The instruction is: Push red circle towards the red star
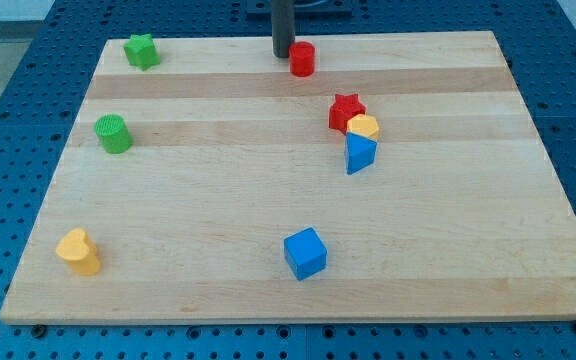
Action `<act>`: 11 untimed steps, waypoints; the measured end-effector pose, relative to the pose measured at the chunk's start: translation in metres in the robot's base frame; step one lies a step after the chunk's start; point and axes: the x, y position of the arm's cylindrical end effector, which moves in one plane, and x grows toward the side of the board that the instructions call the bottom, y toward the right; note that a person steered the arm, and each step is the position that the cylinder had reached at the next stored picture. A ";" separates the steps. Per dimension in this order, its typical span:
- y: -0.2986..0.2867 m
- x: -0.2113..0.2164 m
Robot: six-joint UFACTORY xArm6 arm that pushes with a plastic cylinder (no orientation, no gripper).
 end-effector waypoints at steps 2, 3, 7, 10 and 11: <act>0.011 -0.005; 0.033 -0.025; 0.044 0.043; -0.004 0.055; -0.025 0.063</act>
